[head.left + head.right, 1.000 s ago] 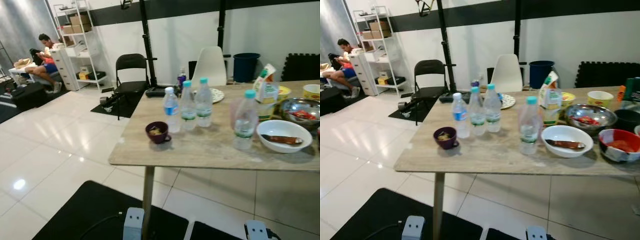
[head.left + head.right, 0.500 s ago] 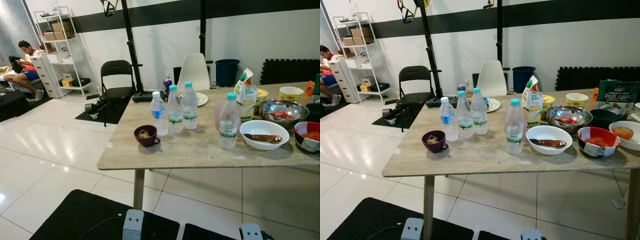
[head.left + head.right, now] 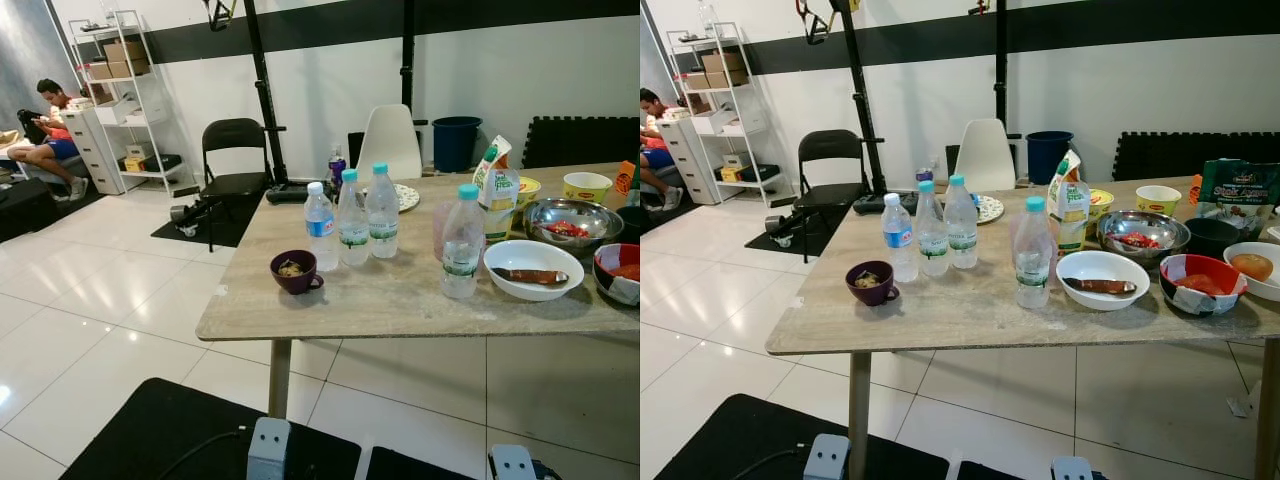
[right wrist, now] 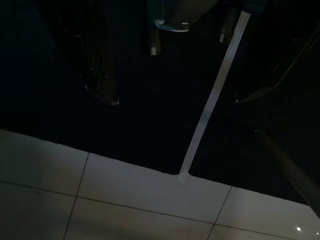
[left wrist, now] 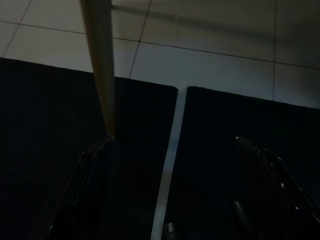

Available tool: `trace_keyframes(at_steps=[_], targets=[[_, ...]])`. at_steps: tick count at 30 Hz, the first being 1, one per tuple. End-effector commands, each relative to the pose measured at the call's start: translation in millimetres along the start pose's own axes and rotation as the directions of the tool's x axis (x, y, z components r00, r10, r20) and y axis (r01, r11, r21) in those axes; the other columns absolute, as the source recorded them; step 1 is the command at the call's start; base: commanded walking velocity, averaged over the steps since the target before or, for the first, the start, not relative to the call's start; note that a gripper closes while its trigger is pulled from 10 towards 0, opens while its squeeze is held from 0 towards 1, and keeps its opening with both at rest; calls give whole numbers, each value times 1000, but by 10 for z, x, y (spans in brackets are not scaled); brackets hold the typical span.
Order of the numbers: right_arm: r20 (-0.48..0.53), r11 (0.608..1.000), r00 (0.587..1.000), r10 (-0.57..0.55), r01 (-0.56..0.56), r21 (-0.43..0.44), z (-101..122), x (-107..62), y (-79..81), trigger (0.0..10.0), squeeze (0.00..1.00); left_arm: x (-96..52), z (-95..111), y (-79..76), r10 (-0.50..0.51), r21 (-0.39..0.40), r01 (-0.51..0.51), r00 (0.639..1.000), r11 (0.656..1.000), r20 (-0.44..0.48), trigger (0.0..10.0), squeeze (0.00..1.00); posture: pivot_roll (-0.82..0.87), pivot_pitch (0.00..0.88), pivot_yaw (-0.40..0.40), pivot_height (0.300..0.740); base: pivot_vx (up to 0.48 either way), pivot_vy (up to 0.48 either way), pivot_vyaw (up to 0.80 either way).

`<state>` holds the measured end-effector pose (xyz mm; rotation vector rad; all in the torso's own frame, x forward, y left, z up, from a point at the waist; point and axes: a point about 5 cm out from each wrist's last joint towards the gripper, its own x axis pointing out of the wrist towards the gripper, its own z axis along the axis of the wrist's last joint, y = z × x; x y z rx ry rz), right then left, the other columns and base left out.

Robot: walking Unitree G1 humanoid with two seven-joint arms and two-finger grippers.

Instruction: Restocking fridge

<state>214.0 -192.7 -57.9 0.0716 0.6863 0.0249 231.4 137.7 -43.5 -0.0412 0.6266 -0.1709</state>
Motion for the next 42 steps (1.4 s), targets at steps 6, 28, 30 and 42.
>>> trace_keyframes(at_steps=[6,28,30,42], targets=[[-16,1000,1000,19,-19,-5,-25,8,62,10000,0,-1,-16,47,30,-35,-30,999,999,-19,10000,0,-32,0,63,740,0,0,0],[-136,996,989,-50,39,-79,-345,-147,-150,10000,0,-200,-494,249,78,-88,-95,981,992,-176,10000,0,-40,27,65,740,-51,0,0],[-136,996,990,-45,35,-77,-343,-138,-121,10000,0,-173,-447,217,72,-75,-84,985,994,-157,10000,0,-36,33,63,740,-330,0,0],[-131,997,991,-29,18,-81,-323,-122,-91,10000,0,-114,-363,157,76,-75,-85,990,994,-121,10000,0,-34,41,48,740,-359,0,0]])
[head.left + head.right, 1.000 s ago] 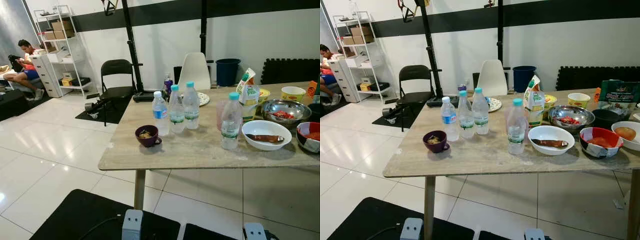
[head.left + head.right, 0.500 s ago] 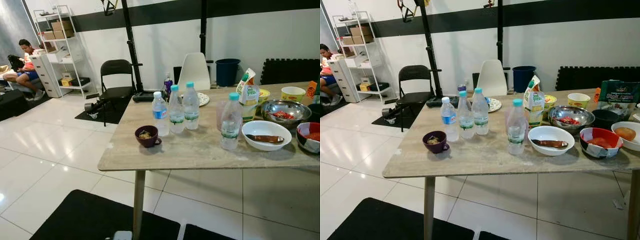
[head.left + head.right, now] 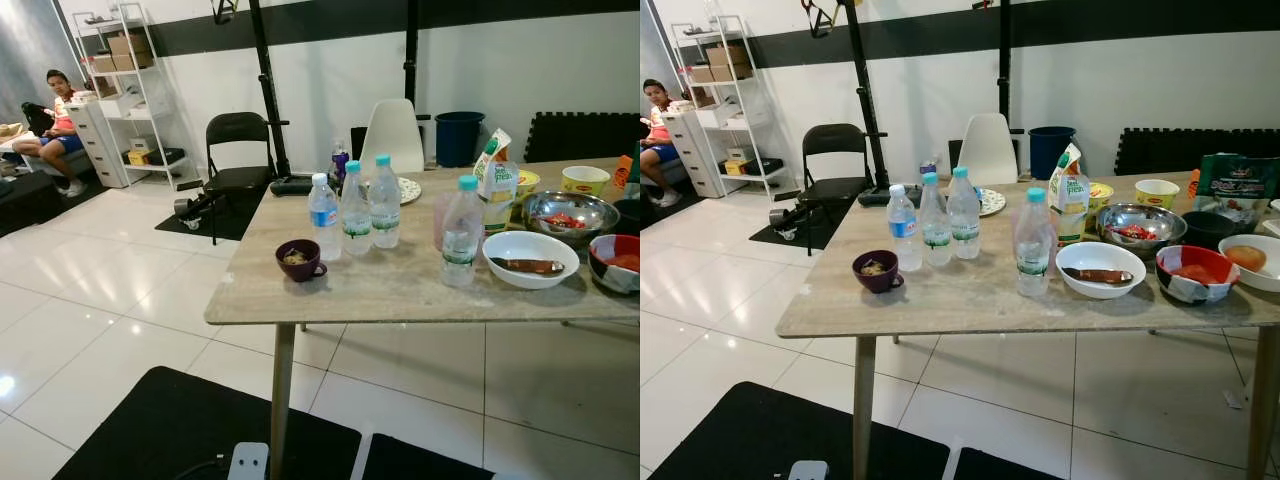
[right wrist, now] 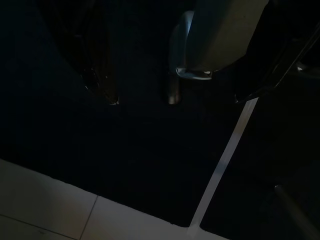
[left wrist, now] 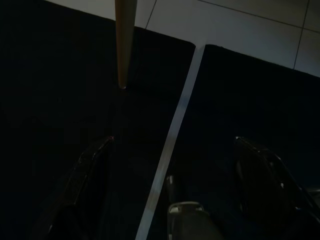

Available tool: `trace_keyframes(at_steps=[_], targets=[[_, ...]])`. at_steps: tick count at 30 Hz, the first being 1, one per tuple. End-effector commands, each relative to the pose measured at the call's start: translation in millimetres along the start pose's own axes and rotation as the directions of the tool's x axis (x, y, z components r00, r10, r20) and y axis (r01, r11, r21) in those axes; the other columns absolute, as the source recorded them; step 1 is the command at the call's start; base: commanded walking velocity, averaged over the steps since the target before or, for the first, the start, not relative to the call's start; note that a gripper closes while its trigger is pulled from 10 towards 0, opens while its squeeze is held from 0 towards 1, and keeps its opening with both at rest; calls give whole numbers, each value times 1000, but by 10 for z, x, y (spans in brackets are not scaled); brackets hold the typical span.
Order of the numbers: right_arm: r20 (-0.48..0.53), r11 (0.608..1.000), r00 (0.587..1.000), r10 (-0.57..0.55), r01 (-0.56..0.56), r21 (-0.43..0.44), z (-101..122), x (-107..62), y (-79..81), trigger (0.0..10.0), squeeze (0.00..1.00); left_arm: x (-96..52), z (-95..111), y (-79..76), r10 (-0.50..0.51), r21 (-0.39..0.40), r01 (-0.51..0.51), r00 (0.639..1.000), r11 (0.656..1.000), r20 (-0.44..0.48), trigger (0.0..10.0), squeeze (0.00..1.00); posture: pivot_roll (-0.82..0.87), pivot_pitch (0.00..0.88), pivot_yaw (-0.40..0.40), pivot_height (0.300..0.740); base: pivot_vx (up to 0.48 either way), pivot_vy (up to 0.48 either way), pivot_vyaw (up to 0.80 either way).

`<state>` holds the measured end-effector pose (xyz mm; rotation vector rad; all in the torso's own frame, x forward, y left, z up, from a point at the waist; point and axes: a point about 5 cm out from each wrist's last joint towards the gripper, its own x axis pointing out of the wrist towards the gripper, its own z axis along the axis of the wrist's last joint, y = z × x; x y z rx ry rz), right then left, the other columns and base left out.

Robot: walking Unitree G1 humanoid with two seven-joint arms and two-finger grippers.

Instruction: Restocking fridge

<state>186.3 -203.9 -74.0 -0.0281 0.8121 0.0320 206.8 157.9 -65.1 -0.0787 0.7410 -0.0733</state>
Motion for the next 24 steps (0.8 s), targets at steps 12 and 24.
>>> trace_keyframes(at_steps=[12,24], targets=[[-5,1000,1000,5,-5,18,11,15,25,10000,0,19,2,-69,-1,-22,1,1000,1000,13,10000,0,-33,45,38,740,-355,0,0],[-4,1000,1000,15,-15,16,31,31,63,10000,0,58,117,-126,-22,-18,23,999,1000,42,10000,0,-36,43,39,740,-178,0,0]])
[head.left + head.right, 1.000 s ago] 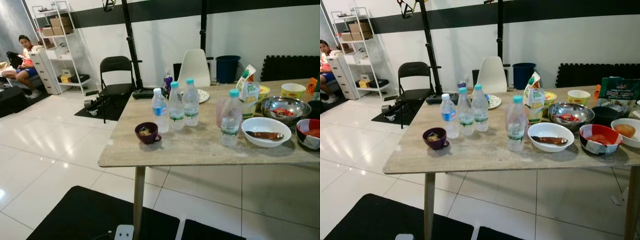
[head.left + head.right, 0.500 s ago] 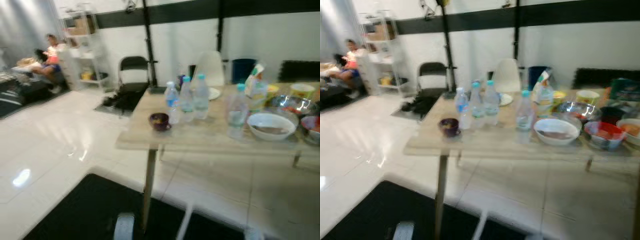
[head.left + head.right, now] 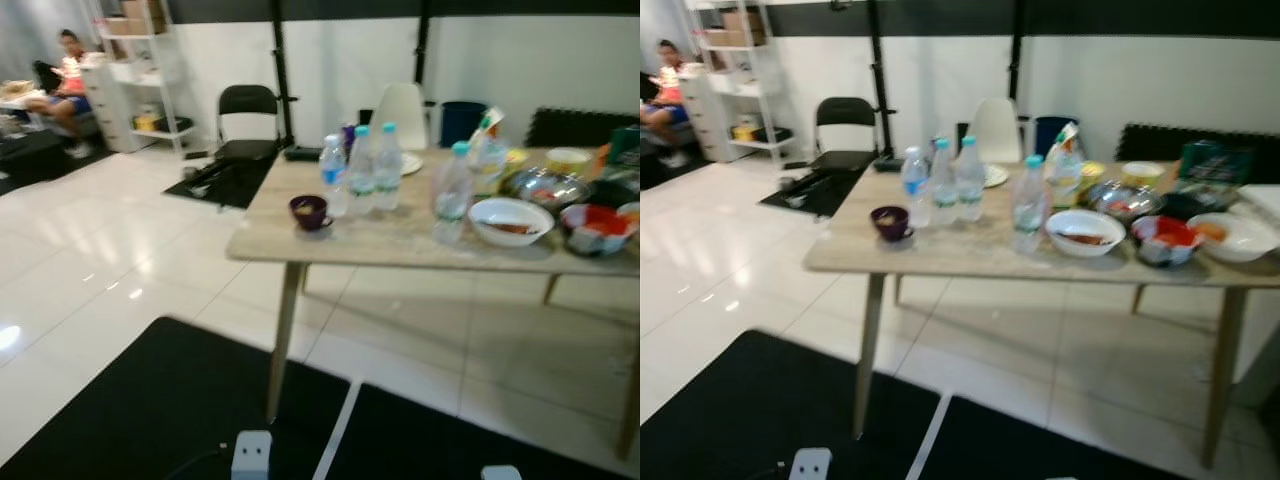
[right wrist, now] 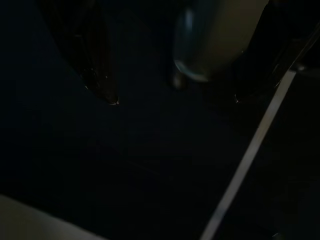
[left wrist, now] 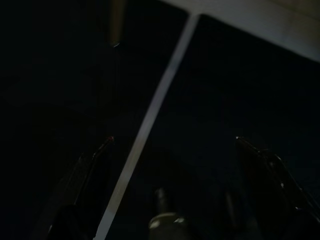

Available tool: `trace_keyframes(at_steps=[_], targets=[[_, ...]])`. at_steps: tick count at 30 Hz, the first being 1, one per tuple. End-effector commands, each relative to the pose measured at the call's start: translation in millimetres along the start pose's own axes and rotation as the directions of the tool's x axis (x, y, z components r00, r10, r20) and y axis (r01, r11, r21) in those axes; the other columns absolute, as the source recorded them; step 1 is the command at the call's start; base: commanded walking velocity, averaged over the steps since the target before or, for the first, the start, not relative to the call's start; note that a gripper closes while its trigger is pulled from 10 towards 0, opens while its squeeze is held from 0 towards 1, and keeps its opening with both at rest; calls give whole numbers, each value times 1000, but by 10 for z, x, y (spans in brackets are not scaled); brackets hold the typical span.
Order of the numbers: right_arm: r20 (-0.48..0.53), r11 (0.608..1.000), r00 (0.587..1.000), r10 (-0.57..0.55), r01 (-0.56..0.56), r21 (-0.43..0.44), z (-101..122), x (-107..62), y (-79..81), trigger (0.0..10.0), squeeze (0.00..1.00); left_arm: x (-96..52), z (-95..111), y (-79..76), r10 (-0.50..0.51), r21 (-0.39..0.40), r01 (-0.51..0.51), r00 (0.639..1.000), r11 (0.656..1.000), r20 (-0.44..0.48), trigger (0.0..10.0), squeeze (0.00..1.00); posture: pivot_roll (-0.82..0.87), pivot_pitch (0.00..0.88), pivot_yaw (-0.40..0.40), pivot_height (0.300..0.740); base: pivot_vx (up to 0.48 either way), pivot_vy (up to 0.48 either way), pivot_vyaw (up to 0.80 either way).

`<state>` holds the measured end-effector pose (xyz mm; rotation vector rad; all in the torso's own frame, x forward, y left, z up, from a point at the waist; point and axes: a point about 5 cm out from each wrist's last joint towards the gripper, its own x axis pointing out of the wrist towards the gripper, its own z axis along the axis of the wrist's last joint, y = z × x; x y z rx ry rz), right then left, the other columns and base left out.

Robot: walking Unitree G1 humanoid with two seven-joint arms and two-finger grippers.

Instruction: Restocking fridge

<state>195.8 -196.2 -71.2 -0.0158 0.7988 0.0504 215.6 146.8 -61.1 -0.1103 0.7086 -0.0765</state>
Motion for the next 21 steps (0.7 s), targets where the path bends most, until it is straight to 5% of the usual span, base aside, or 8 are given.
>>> trace_keyframes(at_steps=[1,11,21], targets=[[-18,1000,1000,-6,6,12,-60,-17,-10,10000,0,11,32,-15,-7,7,7,1000,1000,9,10000,0,-36,43,39,740,0,0,0],[-28,1000,1000,-5,5,15,-87,-17,26,10000,0,27,59,-51,-10,13,10,1000,1000,13,10000,0,-40,46,43,740,0,0,0],[-28,1000,1000,-5,5,13,-95,-19,30,10000,0,32,58,-56,-12,12,12,1000,1000,7,10000,0,-42,48,43,740,319,0,0]])
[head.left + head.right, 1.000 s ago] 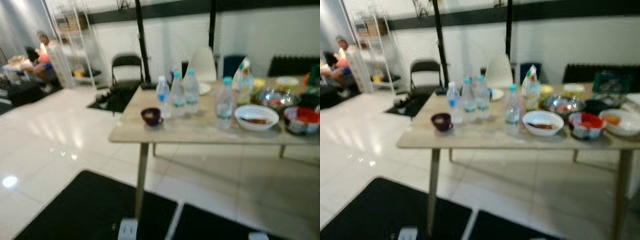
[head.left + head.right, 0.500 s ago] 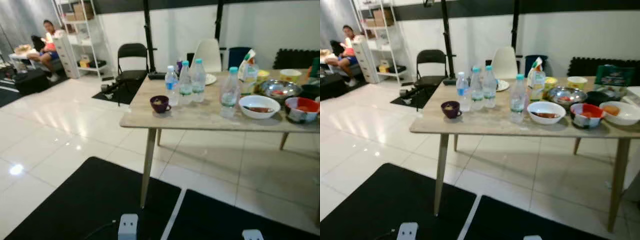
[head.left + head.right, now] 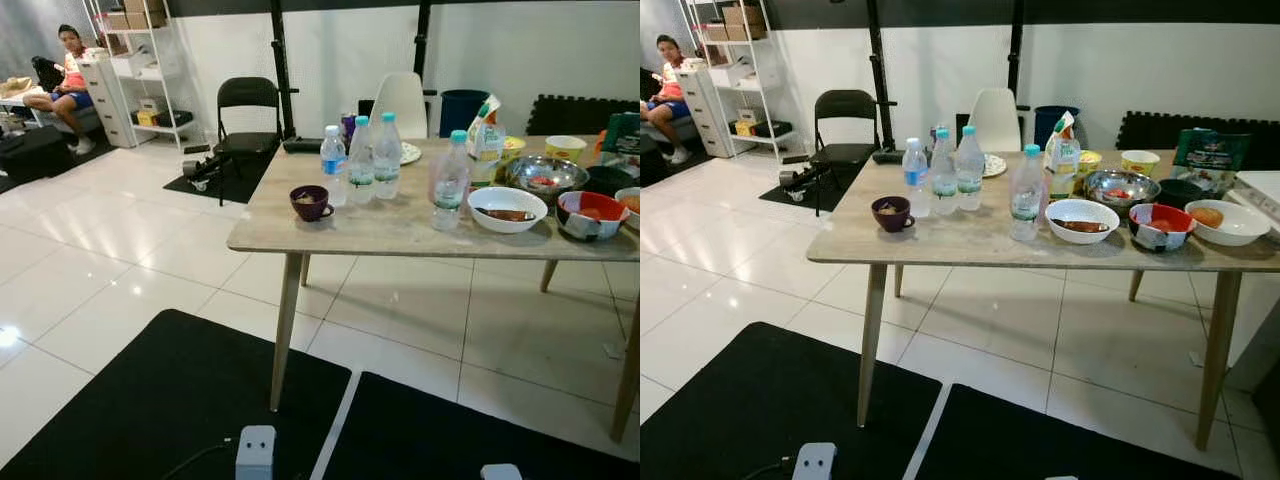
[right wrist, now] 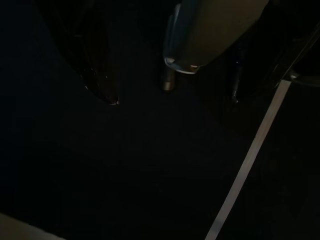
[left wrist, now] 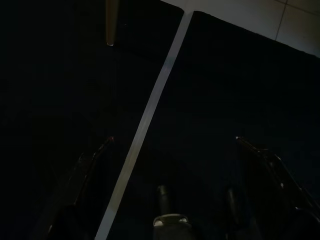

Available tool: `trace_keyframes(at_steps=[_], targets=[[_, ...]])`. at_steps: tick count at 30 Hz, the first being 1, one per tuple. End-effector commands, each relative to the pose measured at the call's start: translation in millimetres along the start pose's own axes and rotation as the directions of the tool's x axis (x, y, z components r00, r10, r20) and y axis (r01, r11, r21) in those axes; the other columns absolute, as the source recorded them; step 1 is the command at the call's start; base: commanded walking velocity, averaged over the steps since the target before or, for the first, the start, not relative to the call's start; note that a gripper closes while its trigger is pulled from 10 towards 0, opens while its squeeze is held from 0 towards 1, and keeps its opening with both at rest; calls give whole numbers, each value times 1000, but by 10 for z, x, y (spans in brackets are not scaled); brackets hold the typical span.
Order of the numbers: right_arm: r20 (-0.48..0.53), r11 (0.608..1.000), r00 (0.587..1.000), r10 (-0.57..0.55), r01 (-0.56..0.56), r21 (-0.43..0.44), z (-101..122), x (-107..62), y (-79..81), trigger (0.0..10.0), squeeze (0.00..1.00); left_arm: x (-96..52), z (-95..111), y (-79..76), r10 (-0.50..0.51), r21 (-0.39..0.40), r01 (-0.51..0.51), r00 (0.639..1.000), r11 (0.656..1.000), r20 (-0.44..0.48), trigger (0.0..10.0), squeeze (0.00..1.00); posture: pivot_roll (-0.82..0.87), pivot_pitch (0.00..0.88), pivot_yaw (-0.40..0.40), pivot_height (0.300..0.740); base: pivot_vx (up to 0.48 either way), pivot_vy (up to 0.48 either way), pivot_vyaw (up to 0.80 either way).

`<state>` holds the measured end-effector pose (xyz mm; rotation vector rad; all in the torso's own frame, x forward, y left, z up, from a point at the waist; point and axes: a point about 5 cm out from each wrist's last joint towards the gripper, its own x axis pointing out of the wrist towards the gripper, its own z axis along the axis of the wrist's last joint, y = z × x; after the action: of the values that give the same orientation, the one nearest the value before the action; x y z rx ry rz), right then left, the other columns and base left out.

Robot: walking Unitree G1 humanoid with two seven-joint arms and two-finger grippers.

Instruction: Restocking fridge

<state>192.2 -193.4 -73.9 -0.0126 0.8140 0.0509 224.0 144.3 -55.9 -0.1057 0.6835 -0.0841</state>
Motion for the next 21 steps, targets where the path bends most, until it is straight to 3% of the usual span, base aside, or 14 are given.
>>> trace_keyframes(at_steps=[1,21], targets=[[-12,1000,1000,-6,6,10,-51,-14,1,10000,0,-1,-36,-28,-6,3,6,1000,1000,-19,10000,0,-40,49,43,740,330,0,0],[0,1000,1000,-4,4,16,-11,1,22,10000,0,14,-10,-29,-20,11,21,1000,1000,-21,10000,0,-34,44,50,740,348,0,0]])
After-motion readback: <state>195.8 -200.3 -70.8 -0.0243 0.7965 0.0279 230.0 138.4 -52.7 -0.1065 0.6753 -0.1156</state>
